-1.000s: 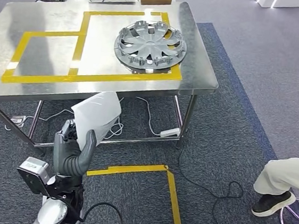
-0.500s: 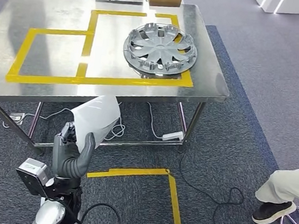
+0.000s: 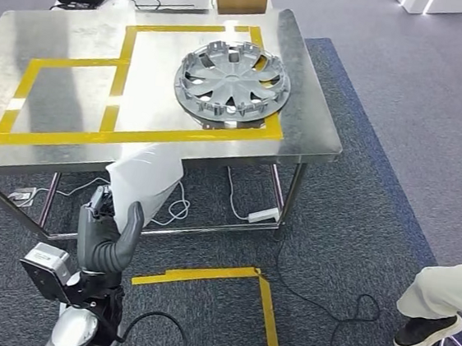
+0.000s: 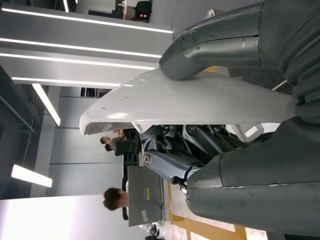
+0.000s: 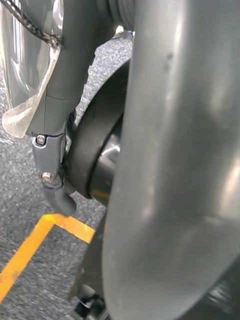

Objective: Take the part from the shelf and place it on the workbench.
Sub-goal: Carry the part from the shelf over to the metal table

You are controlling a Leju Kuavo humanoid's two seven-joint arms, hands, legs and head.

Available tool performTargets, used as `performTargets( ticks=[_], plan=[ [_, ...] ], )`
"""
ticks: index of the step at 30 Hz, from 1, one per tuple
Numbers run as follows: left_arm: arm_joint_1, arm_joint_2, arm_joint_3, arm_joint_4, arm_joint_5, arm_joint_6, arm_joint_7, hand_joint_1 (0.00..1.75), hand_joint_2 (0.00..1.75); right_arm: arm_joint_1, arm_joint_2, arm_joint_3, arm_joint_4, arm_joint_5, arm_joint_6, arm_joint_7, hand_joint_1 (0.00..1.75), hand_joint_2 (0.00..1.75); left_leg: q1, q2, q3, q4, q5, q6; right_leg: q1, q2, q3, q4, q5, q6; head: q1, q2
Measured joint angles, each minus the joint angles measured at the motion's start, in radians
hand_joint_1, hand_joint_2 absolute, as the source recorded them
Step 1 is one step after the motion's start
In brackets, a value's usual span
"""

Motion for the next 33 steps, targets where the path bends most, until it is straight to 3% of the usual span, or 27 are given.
performTargets(
  ticks=[1,3,4,6,10,11,13,14,15,16,18,19,20,22,25,27,29,30,31,33],
  plan=[
    [0.0,0.0,0.0,0.0,0.0,0.0,0.0,1.75,1.75,0.001,0.0,0.0,0.0,0.0,0.0,0.0,0.0,0.0,0.0,0.0,0.001,-0.026,0.037,0.001,0.0,0.001,0.009,0.0,-0.006,0.001,0.0,0.0],
    [0.0,0.001,0.0,0.0,-0.002,-0.001,0.0,1.75,1.75,0.002,0.0,-0.001,0.0,-0.001,0.0,0.0,0.0,0.0,0.0,0.001,0.04,-0.146,0.127,0.007,0.0,0.003,0.024,0.0,-0.019,0.006,0.0,0.0],
    [-0.001,0.0,0.0,0.0,-0.002,-0.001,0.001,1.75,1.75,0.002,0.0,-0.001,0.0,-0.001,0.0,0.0,0.0,0.0,-0.002,0.001,0.062,-0.204,0.153,0.012,0.002,0.004,0.03,0.0,-0.026,0.011,0.001,0.0],
    [-0.003,-0.002,0.0,0.001,-0.003,-0.001,0.002,1.75,1.75,0.001,0.0,-0.001,0.0,-0.002,0.001,0.0,0.0,0.0,-0.006,0.001,0.082,-0.256,0.15,0.021,0.004,0.003,0.028,0.0,-0.034,0.023,0.002,0.0],
    [-0.005,-0.008,0.001,0.0,-0.004,-0.002,0.003,1.75,1.75,-0.001,0.0,-0.001,0.0,-0.003,0.003,0.001,0.0,0.0,-0.001,-0.001,0.099,-0.283,0.139,0.041,0.002,-0.001,0.016,0.024,-0.057,0.045,0.006,0.0],
    [-0.007,-0.01,0.001,0.0,-0.004,-0.002,0.003,1.75,1.75,-0.002,0.0,-0.001,0.0,-0.003,0.004,0.001,0.0,0.0,0.001,0.0,0.106,-0.287,0.137,0.047,0.002,-0.001,-0.007,0.069,-0.078,0.049,0.008,0.0],
    [-0.008,-0.012,0.001,0.0,-0.004,-0.002,0.003,1.75,1.75,-0.005,0.0,-0.002,0.0,-0.003,0.006,0.002,0.0,0.0,0.001,0.002,0.113,-0.287,0.129,0.054,0.002,0.0,-0.087,0.207,-0.126,0.054,0.013,0.0],
    [-0.008,-0.013,0.001,0.001,-0.004,-0.002,0.003,1.75,1.75,-0.007,0.0,-0.002,0.0,-0.003,0.006,0.002,0.0,0.0,0.0,0.003,0.118,-0.287,0.124,0.056,0.002,0.0,-0.127,0.265,-0.136,0.056,0.013,0.0],
    [-0.008,-0.013,0.001,0.001,-0.004,-0.002,0.003,1.75,1.75,-0.009,0.0,-0.002,-0.001,-0.003,0.006,0.003,0.0,0.0,0.0,0.002,0.123,-0.287,0.119,0.056,0.002,0.0,-0.153,0.289,-0.126,0.056,0.013,0.0],
    [-0.008,-0.013,0.001,0.001,-0.004,-0.002,0.003,1.75,1.75,-0.011,0.0,-0.002,-0.001,-0.003,0.007,0.003,0.0,0.0,0.0,0.001,0.131,-0.287,0.113,0.055,0.002,0.0,-0.157,0.274,-0.095,0.056,0.014,0.0],
    [-0.009,-0.013,0.001,0.001,-0.004,-0.002,0.003,1.75,1.75,-0.011,0.0,-0.002,-0.001,-0.003,0.009,0.004,0.0,0.0,0.0,-0.001,0.151,-0.287,0.098,0.051,0.003,-0.001,-0.117,0.151,-0.003,0.05,0.014,0.0],
    [-0.01,-0.013,0.001,0.001,-0.004,-0.002,0.003,1.75,1.75,-0.01,0.0,-0.002,0.0,-0.003,0.011,0.005,0.0,0.0,-0.002,-0.002,0.158,-0.286,0.092,0.047,0.004,-0.001,-0.091,0.091,0.028,0.046,0.014,0.0],
    [-0.011,-0.013,0.001,0.001,-0.004,-0.002,0.004,1.75,1.75,-0.01,0.0,-0.002,0.0,-0.003,0.013,0.005,0.0,0.0,-0.003,-0.003,0.16,-0.285,0.087,0.041,0.006,0.0,-0.071,0.047,0.042,0.041,0.014,0.0],
    [-0.013,-0.013,0.001,0.002,-0.005,-0.002,0.004,1.75,1.75,-0.009,0.0,-0.003,0.0,-0.002,0.016,0.005,0.0,0.0,-0.006,-0.003,0.159,-0.285,0.083,0.032,0.009,0.002,-0.058,0.024,0.033,0.032,0.012,0.0],
    [-0.017,-0.014,0.001,0.001,-0.005,-0.002,0.005,1.75,1.75,-0.007,0.001,-0.003,0.0,-0.001,0.016,0.005,0.0,0.0,-0.004,0.0,0.158,-0.269,0.064,0.016,0.003,0.004,-0.045,0.009,0.027,0.017,0.008,0.0],
    [-0.02,-0.014,0.001,0.002,-0.005,-0.002,0.004,1.75,1.75,-0.007,0.002,-0.004,0.0,-0.001,0.018,0.005,0.0,0.0,-0.002,0.0,0.113,-0.173,0.019,0.005,0.0,0.002,-0.032,0.004,0.021,0.007,0.003,0.0],
    [-0.02,-0.012,0.002,0.003,-0.005,-0.002,0.005,1.75,1.75,-0.006,0.002,-0.004,0.0,-0.002,0.019,0.005,0.0,0.0,0.001,0.001,0.035,-0.038,-0.022,-0.001,0.001,0.002,-0.022,0.003,0.013,0.002,0.001,0.0],
    [-0.019,-0.011,0.002,0.004,-0.005,-0.001,0.005,1.75,1.75,-0.006,0.002,-0.004,0.0,-0.002,0.02,0.005,0.0,0.0,0.002,0.001,0.008,-0.001,-0.02,-0.003,0.001,0.002,-0.016,0.003,0.008,0.002,0.001,0.0],
    [-0.019,-0.011,0.002,0.005,-0.005,-0.001,0.005,1.75,1.75,-0.005,0.002,-0.004,0.0,-0.002,0.021,0.005,0.0,0.0,0.003,0.001,-0.001,-0.003,0.004,-0.003,0.001,0.004,-0.008,0.003,0.003,0.002,0.001,0.0],
    [-0.019,-0.01,0.002,0.005,-0.005,-0.001,0.005,1.75,1.75,-0.004,0.002,-0.004,0.0,-0.002,0.022,0.005,0.0,0.0,0.003,0.001,0.03,-0.11,0.095,0.001,0.001,0.006,0.009,0.003,-0.01,0.007,0.001,0.0]
  ],
)
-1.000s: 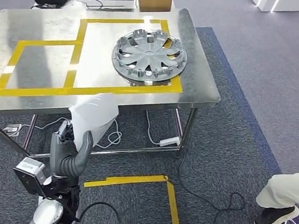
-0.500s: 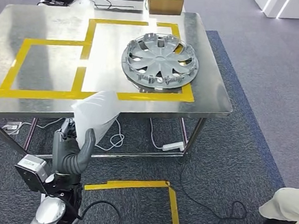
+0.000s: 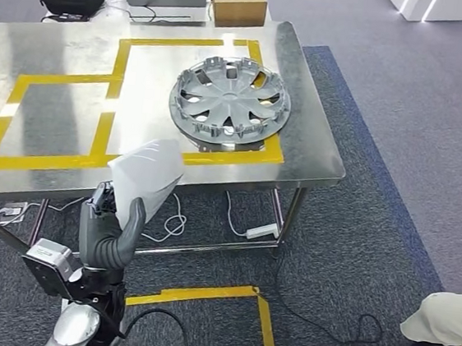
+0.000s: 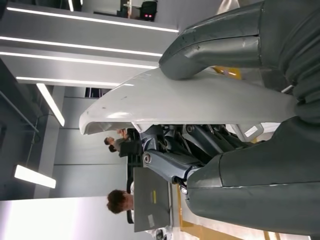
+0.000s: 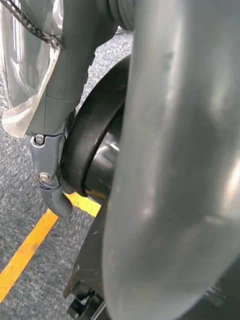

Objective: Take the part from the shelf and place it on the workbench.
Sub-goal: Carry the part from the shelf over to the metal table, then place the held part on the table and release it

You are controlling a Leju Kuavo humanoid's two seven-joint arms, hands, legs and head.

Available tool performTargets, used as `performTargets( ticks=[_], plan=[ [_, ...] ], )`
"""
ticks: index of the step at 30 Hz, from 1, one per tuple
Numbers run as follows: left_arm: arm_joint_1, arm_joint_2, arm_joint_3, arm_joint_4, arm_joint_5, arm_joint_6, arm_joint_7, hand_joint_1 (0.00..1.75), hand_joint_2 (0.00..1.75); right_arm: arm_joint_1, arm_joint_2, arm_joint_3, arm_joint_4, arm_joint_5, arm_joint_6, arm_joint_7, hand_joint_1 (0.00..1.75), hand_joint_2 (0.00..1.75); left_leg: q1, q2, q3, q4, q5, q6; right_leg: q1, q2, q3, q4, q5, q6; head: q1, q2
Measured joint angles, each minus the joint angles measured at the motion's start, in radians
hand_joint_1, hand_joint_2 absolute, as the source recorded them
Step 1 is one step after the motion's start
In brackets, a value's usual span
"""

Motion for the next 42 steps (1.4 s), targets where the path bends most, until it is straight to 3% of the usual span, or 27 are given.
performTargets(
  ticks=[2,3,7,9,11,12,13,15,17,19,21,23,24,26,27,28,29,31,32,34,38,39,42],
  plan=[
    [-0.001,0.0,0.0,0.0,0.0,0.0,0.0,1.75,1.75,0.0,0.0,0.0,0.0,0.0,0.001,0.0,0.0,0.0,-0.003,0.001,0.044,-0.115,0.052,0.008,0.003,0.001,0.012,0.001,-0.013,0.009,0.0,0.0],
    [-0.002,0.0,0.0,0.0,0.0,0.0,0.001,1.75,1.75,0.0,0.0,0.0,0.0,0.0,0.001,0.0,0.0,0.0,-0.005,0.001,0.054,-0.145,0.054,0.013,0.005,0.001,0.012,0.001,-0.016,0.014,0.001,0.0],
    [-0.002,-0.002,0.0,0.0,0.0,0.0,0.002,1.75,1.75,-0.002,0.0,0.0,0.0,0.0,0.001,0.0,0.0,0.0,-0.003,0.0,0.068,-0.168,0.042,0.031,0.004,-0.003,0.008,0.009,-0.031,0.036,0.005,0.0],
    [-0.003,-0.004,0.0,0.0,0.0,0.0,0.001,1.75,1.75,-0.004,0.0,0.0,0.0,0.001,0.001,-0.001,0.0,0.0,0.001,0.002,0.079,-0.174,0.038,0.042,0.003,-0.003,-0.039,0.099,-0.071,0.044,0.012,0.0],
    [-0.003,-0.005,0.0,0.0,0.0,0.0,0.001,1.75,1.75,-0.008,0.0,0.0,-0.001,0.001,0.0,-0.002,0.0,0.0,0.001,0.003,0.083,-0.174,0.032,0.047,0.002,-0.004,-0.126,0.242,-0.116,0.048,0.016,0.0],
    [-0.002,-0.005,0.0,0.001,0.0,0.0,0.001,1.75,1.75,-0.011,0.0,0.0,-0.001,0.0,-0.001,-0.002,0.0,0.0,0.001,0.003,0.086,-0.174,0.029,0.048,0.002,-0.005,-0.159,0.287,-0.119,0.05,0.016,0.0],
    [-0.002,-0.005,0.0,0.001,0.0,0.0,0.001,1.75,1.75,-0.013,0.0,0.0,-0.001,0.0,-0.001,-0.002,0.0,0.0,0.001,0.002,0.091,-0.174,0.025,0.048,0.002,-0.005,-0.173,0.294,-0.1,0.05,0.017,0.0],
    [-0.001,-0.005,0.0,0.001,0.0,0.0,0.001,1.75,1.75,-0.013,0.0,0.0,-0.001,0.0,0.0,-0.001,0.0,0.0,0.001,-0.001,0.106,-0.174,0.014,0.045,0.001,-0.006,-0.142,0.195,-0.014,0.047,0.017,0.0],
    [-0.002,-0.005,0.0,0.001,0.0,0.0,0.002,1.75,1.75,-0.01,0.0,0.0,-0.001,0.0,0.003,0.0,0.0,0.0,-0.002,-0.003,0.117,-0.173,0.003,0.036,0.002,-0.007,-0.088,0.071,0.039,0.041,0.017,0.0],
    [-0.002,-0.005,0.0,0.001,0.0,0.001,0.004,1.75,1.75,-0.007,0.0,0.0,0.0,0.0,0.006,0.0,0.0,0.0,-0.006,-0.003,0.117,-0.172,-0.002,0.025,0.005,-0.005,-0.065,0.024,0.035,0.031,0.015,0.0],
    [-0.003,-0.005,0.0,0.001,0.0,0.001,0.005,1.75,1.75,-0.006,0.0,0.0,0.0,0.0,0.008,0.0,0.0,0.0,-0.005,-0.002,0.119,-0.173,-0.006,0.015,0.004,-0.002,-0.059,0.017,0.031,0.019,0.014,0.0],
    [-0.005,-0.006,0.0,0.001,0.0,0.001,0.005,1.75,1.75,-0.006,0.001,0.0,0.0,0.0,0.009,0.0,0.0,0.0,-0.004,-0.001,0.108,-0.138,-0.028,0.004,0.0,-0.002,-0.049,0.012,0.027,0.007,0.01,0.0],
    [-0.005,-0.005,0.0,0.001,0.0,0.001,0.005,1.75,1.75,-0.006,0.001,0.0,0.0,0.0,0.01,0.0,0.0,0.0,-0.003,0.0,0.087,-0.092,-0.05,-0.001,-0.001,-0.003,-0.043,0.011,0.024,0.001,0.008,0.0],
    [-0.003,-0.003,0.0,0.002,0.0,0.002,0.005,1.75,1.75,-0.005,0.001,0.0,0.0,0.0,0.013,0.0,0.0,0.0,-0.002,0.0,0.015,0.043,-0.101,-0.007,0.001,-0.004,-0.035,0.011,0.016,-0.007,0.005,0.0],
    [0.001,-0.002,0.0,0.003,0.0,0.002,0.005,1.75,1.75,-0.004,0.001,0.0,0.0,0.001,0.015,0.0,0.0,0.0,-0.001,0.0,-0.017,0.095,-0.112,-0.007,0.002,-0.004,-0.031,0.011,0.012,-0.008,0.005,0.0],
    [0.005,0.0,0.0,0.004,0.0,0.003,0.005,1.75,1.75,-0.004,0.001,0.0,0.0,0.001,0.017,0.0,0.0,0.0,-0.002,0.0,-0.035,0.115,-0.102,-0.006,0.003,-0.002,-0.024,0.011,0.007,-0.009,0.005,0.0],
    [0.008,0.002,0.0,0.005,0.0,0.003,0.006,1.75,1.75,-0.003,0.001,0.0,0.0,0.001,0.019,0.0,0.0,0.0,-0.002,0.0,-0.033,0.095,-0.07,-0.003,0.004,0.0,-0.016,0.011,0.002,-0.008,0.005,0.0],
    [0.011,0.004,0.0,0.005,0.0,0.004,0.006,1.75,1.75,-0.002,0.001,0.0,0.0,0.002,0.022,0.0,0.0,0.0,-0.005,0.0,0.011,-0.025,0.015,0.011,0.006,0.002,-0.001,0.01,-0.01,-0.006,0.006,0.0],
    [0.011,0.004,0.0,0.005,0.0,0.004,0.006,1.75,1.75,-0.003,0.002,0.0,0.0,0.002,0.023,0.0,0.0,0.0,-0.008,0.001,0.035,-0.083,0.04,0.018,0.008,0.002,0.005,0.01,-0.016,-0.003,0.006,0.0],
    [0.011,0.005,0.0,0.005,0.0,0.004,0.005,1.75,1.75,-0.003,0.003,0.0,0.0,0.002,0.024,0.0,0.0,0.0,-0.013,0.001,0.061,-0.143,0.044,0.03,0.009,0.0,0.009,0.008,-0.023,0.007,0.007,0.0],
    [0.011,0.003,0.001,0.006,0.0,0.004,0.005,1.75,1.75,-0.005,0.004,0.0,-0.001,0.005,0.026,0.001,0.0,0.0,-0.006,0.0,0.08,-0.177,0.038,0.042,0.01,-0.004,0.002,0.025,-0.042,0.029,0.01,0.0],
    [0.01,0.002,0.001,0.006,0.0,0.004,0.005,1.75,1.75,-0.006,0.003,0.0,-0.001,0.007,0.027,0.0,0.0,0.0,-0.003,0.001,0.088,-0.184,0.037,0.046,0.01,-0.004,-0.02,0.066,-0.06,0.034,0.013,0.0],
    [0.006,0.001,0.001,0.008,0.002,0.003,0.006,1.75,1.75,-0.012,0.002,0.0,-0.002,0.009,0.029,-0.001,0.0,0.0,-0.001,0.003,0.099,-0.186,0.026,0.052,0.006,-0.004,-0.135,0.253,-0.118,0.045,0.016,0.0]
  ],
)
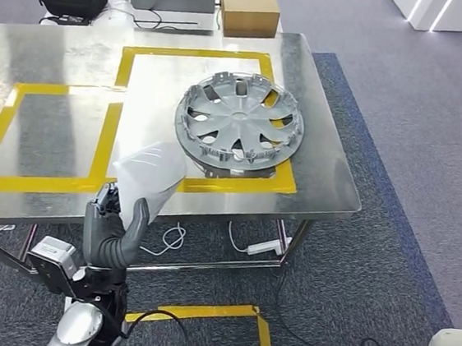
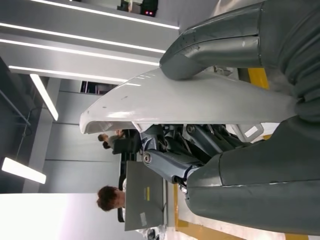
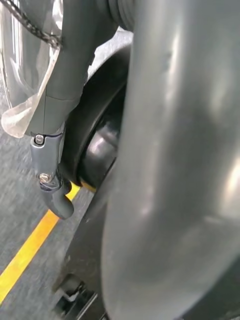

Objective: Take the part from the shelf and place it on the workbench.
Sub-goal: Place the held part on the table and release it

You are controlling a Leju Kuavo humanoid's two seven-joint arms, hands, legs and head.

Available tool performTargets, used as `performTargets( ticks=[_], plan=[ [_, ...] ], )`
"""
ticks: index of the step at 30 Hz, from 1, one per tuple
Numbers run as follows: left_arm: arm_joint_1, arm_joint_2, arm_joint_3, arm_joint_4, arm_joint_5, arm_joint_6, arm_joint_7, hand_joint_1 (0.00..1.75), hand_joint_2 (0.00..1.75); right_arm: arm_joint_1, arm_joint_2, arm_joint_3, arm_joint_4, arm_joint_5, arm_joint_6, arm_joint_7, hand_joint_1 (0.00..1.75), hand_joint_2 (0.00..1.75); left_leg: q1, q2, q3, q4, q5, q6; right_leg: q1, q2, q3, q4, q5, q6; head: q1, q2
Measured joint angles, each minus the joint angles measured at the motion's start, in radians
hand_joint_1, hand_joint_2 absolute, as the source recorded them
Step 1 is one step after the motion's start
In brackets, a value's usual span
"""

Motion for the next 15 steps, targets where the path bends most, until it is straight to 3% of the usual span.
performTargets(
  ticks=[1,2,4,5,6,11,13,15],
  plan=[
    [-0.001,0.0,0.0,0.001,0.0,0.0,0.001,1.75,1.75,-0.002,-0.001,0.0,-0.001,0.0,0.0,0.0,0.0,0.0,0.0,0.0,0.005,0.0,-0.005,0.0,-0.001,0.0,-0.024,0.027,0.007,0.003,0.0,0.0],
    [-0.002,-0.001,0.0,0.003,0.001,-0.001,0.001,1.75,1.75,-0.004,-0.001,0.0,-0.002,0.001,0.001,0.0,0.0,0.0,0.001,-0.001,0.013,0.0,-0.011,-0.001,-0.002,0.0,-0.028,0.013,0.036,0.004,0.0,0.0],
    [-0.006,-0.002,0.0,0.006,0.001,-0.002,0.003,1.75,1.75,-0.004,-0.002,0.0,-0.002,0.002,0.004,0.001,0.0,0.0,0.002,-0.003,0.033,0.001,-0.026,-0.008,-0.006,-0.002,0.012,-0.102,0.125,0.007,0.0,0.0],
    [-0.008,-0.003,0.0,0.007,0.002,-0.002,0.003,1.75,1.75,-0.002,-0.002,0.0,-0.002,0.003,0.007,0.001,0.0,0.0,0.001,-0.004,0.041,0.002,-0.034,-0.013,-0.006,-0.002,0.039,-0.16,0.153,0.007,0.001,0.0],
    [-0.009,-0.003,0.0,0.008,0.002,-0.002,0.004,1.75,1.75,-0.001,-0.002,0.0,-0.002,0.003,0.009,0.0,0.0,0.0,-0.001,-0.005,0.044,0.004,-0.04,-0.02,-0.005,-0.003,0.061,-0.203,0.162,0.002,0.001,0.0],
    [-0.015,-0.004,0.0,0.009,0.004,-0.002,0.004,1.75,1.75,0.003,-0.001,0.0,-0.002,0.006,0.014,-0.002,0.0,0.0,-0.004,-0.001,0.043,0.025,-0.066,-0.04,-0.006,0.002,0.09,-0.239,0.137,-0.034,-0.005,0.0],
    [-0.017,-0.003,0.0,0.009,0.004,-0.002,0.004,1.75,1.75,0.004,-0.001,0.0,-0.002,0.008,0.015,-0.003,0.0,0.0,-0.002,-0.001,-0.004,0.123,-0.11,-0.049,-0.007,0.0,0.101,-0.24,0.13,-0.045,-0.009,0.0],
    [-0.017,-0.002,0.0,0.01,0.006,-0.002,0.004,1.75,1.75,0.005,-0.001,0.0,-0.002,0.009,0.017,-0.003,0.0,0.0,-0.001,-0.001,-0.087,0.264,-0.152,-0.053,-0.006,-0.001,0.11,-0.24,0.121,-0.05,-0.011,0.0]
  ],
)
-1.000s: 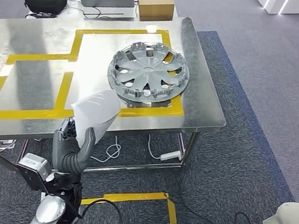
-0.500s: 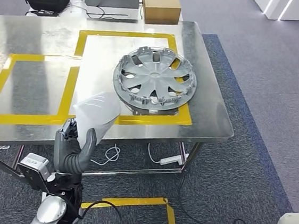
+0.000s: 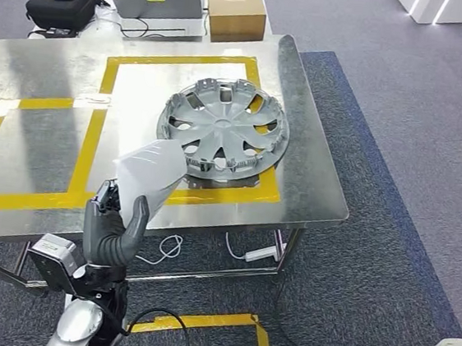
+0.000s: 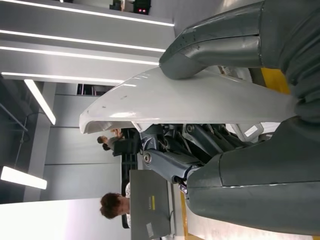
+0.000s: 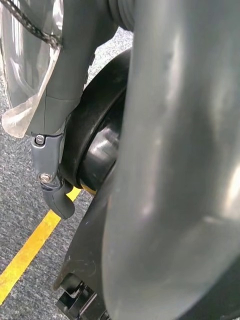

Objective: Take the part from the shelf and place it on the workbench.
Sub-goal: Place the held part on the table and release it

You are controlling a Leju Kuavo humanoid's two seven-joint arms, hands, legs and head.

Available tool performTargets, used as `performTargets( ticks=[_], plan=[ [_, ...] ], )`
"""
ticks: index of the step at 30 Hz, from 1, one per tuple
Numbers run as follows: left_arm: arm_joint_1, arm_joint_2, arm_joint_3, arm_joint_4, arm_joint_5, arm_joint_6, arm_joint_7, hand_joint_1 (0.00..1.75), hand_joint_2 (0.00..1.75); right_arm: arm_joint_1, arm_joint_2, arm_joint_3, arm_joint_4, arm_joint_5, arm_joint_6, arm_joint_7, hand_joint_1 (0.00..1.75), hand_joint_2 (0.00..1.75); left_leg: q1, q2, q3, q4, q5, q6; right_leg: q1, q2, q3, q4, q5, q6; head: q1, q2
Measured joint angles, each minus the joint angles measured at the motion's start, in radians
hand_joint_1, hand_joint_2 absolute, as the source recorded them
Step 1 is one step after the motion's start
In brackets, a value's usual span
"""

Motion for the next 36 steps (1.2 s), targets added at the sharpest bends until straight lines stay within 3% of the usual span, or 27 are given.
performTargets(
  ticks=[1,2,3,5,7,10,12,15,16,17,18,20,21,23,25,27,30,31,32,33,36],
  plan=[
    [0.0,0.001,0.0,0.001,0.001,0.0,0.001,1.75,1.75,0.001,0.0,0.0,0.0,0.001,0.001,0.0,0.0,0.0,0.0,0.0,-0.032,0.044,0.0,0.001,0.001,0.001,0.006,0.0,-0.005,-0.001,0.0,0.0],
    [0.0,0.001,0.0,0.002,0.002,-0.001,0.001,1.75,1.75,0.001,0.0,0.0,0.0,0.001,0.001,0.0,0.0,0.0,0.0,0.0,-0.045,0.047,0.023,0.003,0.001,0.003,0.014,0.0,-0.01,-0.001,0.0,0.0],
    [0.0,0.001,0.0,0.003,0.003,-0.001,0.002,1.75,1.75,0.002,0.0,0.0,0.0,0.002,0.001,-0.001,0.0,0.0,-0.001,0.0,-0.04,0.011,0.065,0.008,0.002,0.005,0.023,0.0,-0.016,0.0,0.0,0.0],
    [-0.001,0.001,0.0,0.004,0.003,-0.003,0.003,1.75,1.75,0.002,0.001,0.0,0.0,0.003,0.002,-0.002,0.0,0.0,-0.006,0.0,-0.002,-0.112,0.156,0.023,0.005,0.007,0.042,-0.001,-0.031,0.005,0.0,0.0],
    [-0.003,0.0,0.0,0.004,0.003,-0.006,0.003,1.75,1.75,0.003,0.002,0.0,0.001,0.004,0.003,-0.002,0.0,0.0,-0.012,0.001,0.03,-0.199,0.183,0.035,0.007,0.007,0.05,-0.001,-0.042,0.015,0.0,0.0],
    [-0.005,-0.003,0.0,0.005,0.005,-0.016,-0.002,1.75,1.75,0.003,0.003,0.0,0.001,0.009,0.004,-0.001,0.0,0.0,-0.01,-0.001,0.044,-0.233,0.169,0.041,0.007,0.003,0.05,-0.008,-0.047,0.031,0.0,0.0],
    [-0.009,-0.006,-0.001,0.005,0.007,-0.026,-0.01,1.75,1.75,0.002,0.003,0.0,0.0,0.013,0.005,-0.001,0.0,0.0,-0.003,-0.001,0.054,-0.247,0.17,0.046,0.008,0.002,0.033,0.026,-0.069,0.04,0.001,0.0],
    [-0.028,-0.01,-0.005,0.006,0.01,-0.044,-0.03,1.75,1.75,-0.004,0.001,0.001,-0.001,0.024,0.008,-0.002,0.0,0.0,-0.001,0.002,0.062,-0.251,0.164,0.054,0.008,0.003,-0.076,0.217,-0.139,0.051,0.005,0.0],
    [-0.035,-0.01,-0.007,0.007,0.008,-0.048,-0.036,1.75,1.75,-0.007,0.0,0.001,-0.002,0.027,0.009,-0.002,0.0,0.0,-0.001,0.002,0.065,-0.251,0.161,0.056,0.008,0.002,-0.108,0.264,-0.146,0.054,0.005,0.0],
    [-0.041,-0.01,-0.008,0.008,0.007,-0.05,-0.04,1.75,1.75,-0.009,-0.001,0.001,-0.003,0.03,0.01,-0.002,0.0,0.0,-0.001,0.001,0.069,-0.251,0.158,0.055,0.008,0.002,-0.123,0.276,-0.131,0.055,0.005,0.0],
    [-0.045,-0.011,-0.009,0.008,0.006,-0.051,-0.041,1.75,1.75,-0.011,-0.002,0.001,-0.003,0.031,0.011,-0.002,0.0,0.0,0.0,0.0,0.075,-0.251,0.154,0.054,0.008,0.002,-0.117,0.246,-0.096,0.056,0.006,0.0],
    [-0.053,-0.012,-0.01,0.009,0.003,-0.051,-0.044,1.75,1.75,-0.01,-0.002,0.001,-0.003,0.034,0.015,-0.001,0.0,0.0,-0.002,-0.002,0.088,-0.251,0.144,0.048,0.006,0.001,-0.069,0.118,-0.011,0.055,0.006,0.0],
    [-0.058,-0.012,-0.011,0.01,-0.003,-0.052,-0.048,1.75,1.75,-0.009,-0.002,0.002,-0.003,0.037,0.017,-0.001,0.0,0.0,-0.004,-0.003,0.09,-0.249,0.14,0.044,0.006,0.001,-0.042,0.058,0.013,0.052,0.006,0.0],
    [-0.077,-0.013,-0.018,0.012,-0.035,-0.053,-0.062,1.75,1.75,-0.006,-0.002,0.004,-0.003,0.047,0.02,-0.002,0.0,0.0,-0.008,-0.004,0.087,-0.246,0.138,0.035,0.008,0.002,-0.02,0.009,0.016,0.041,0.004,0.0],
    [-0.119,-0.011,-0.036,0.017,-0.096,-0.06,-0.074,1.75,1.75,-0.006,-0.002,0.01,-0.003,0.064,0.026,-0.003,0.0,0.0,-0.008,-0.004,0.083,-0.244,0.137,0.026,0.007,0.003,-0.018,0.001,0.014,0.028,0.002,0.0],
    [-0.18,-0.007,-0.059,0.024,-0.155,-0.075,-0.079,1.75,1.75,-0.007,-0.002,0.018,-0.003,0.081,0.033,-0.003,0.0,0.0,-0.006,-0.003,0.072,-0.213,0.116,0.016,0.003,0.001,-0.014,-0.003,0.015,0.017,-0.001,0.0],
    [-0.246,-0.002,-0.079,0.036,-0.187,-0.088,-0.081,1.75,1.75,-0.007,-0.002,0.028,-0.003,0.089,0.038,-0.002,0.0,0.0,-0.002,-0.001,-0.008,-0.036,0.037,0.003,0.001,0.0,-0.007,-0.005,0.012,0.006,-0.006,0.0],
    [-0.254,0.0,-0.083,0.04,-0.19,-0.089,-0.081,1.75,1.75,-0.007,-0.002,0.029,-0.003,0.09,0.039,-0.002,0.0,0.0,0.0,-0.001,-0.036,0.019,0.022,0.001,0.001,0.002,-0.005,-0.005,0.011,0.005,-0.006,0.0],
    [-0.261,0.003,-0.086,0.045,-0.197,-0.088,-0.083,1.75,1.75,-0.007,-0.003,0.031,-0.003,0.092,0.04,-0.002,0.0,0.0,0.001,-0.001,-0.052,0.044,0.027,0.0,0.001,0.004,-0.003,-0.004,0.01,0.004,-0.006,0.0],
    [-0.27,0.006,-0.089,0.049,-0.21,-0.086,-0.086,1.75,1.75,-0.006,-0.003,0.032,-0.003,0.095,0.041,-0.002,0.0,0.0,0.001,-0.001,-0.051,0.029,0.053,0.001,0.001,0.006,0.001,-0.004,0.008,0.005,-0.006,0.0],
    [-0.324,0.017,-0.102,0.07,-0.293,-0.078,-0.102,1.75,1.75,-0.007,-0.003,0.039,-0.003,0.111,0.053,-0.002,0.0,0.0,-0.001,-0.001,0.017,-0.154,0.165,0.011,0.003,0.008,0.011,-0.004,-0.001,0.012,-0.006,0.0]
  ],
)
